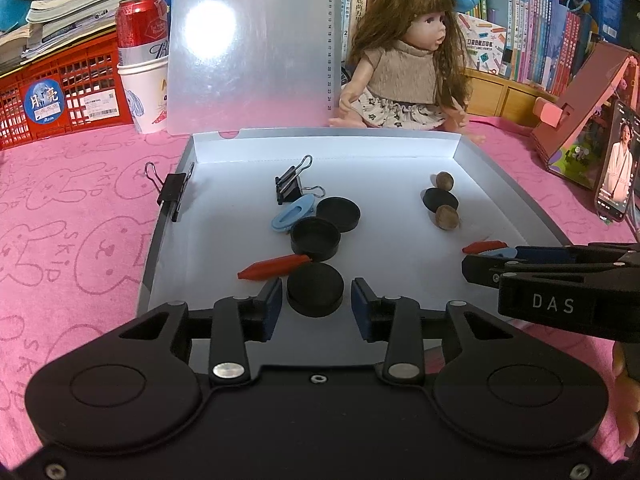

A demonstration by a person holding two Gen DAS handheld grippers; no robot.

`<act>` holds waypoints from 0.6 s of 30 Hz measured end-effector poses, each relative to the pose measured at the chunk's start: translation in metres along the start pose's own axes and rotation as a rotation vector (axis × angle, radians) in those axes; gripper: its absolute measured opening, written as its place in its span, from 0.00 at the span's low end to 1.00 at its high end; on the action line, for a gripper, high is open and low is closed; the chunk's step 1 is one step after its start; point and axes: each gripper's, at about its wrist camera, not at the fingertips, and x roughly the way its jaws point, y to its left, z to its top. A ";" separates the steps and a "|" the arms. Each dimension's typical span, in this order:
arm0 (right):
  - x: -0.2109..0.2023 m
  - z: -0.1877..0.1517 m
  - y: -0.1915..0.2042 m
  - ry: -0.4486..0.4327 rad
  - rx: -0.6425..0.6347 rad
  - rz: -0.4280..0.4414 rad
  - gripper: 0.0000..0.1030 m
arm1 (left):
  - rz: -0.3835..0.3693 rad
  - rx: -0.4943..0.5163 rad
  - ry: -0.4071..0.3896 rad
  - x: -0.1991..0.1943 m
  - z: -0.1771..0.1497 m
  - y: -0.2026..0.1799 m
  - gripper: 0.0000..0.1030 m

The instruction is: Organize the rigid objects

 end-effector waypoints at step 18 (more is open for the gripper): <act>-0.010 -0.002 0.002 -0.017 -0.011 -0.004 0.67 | -0.003 -0.014 -0.014 -0.008 0.000 0.001 0.42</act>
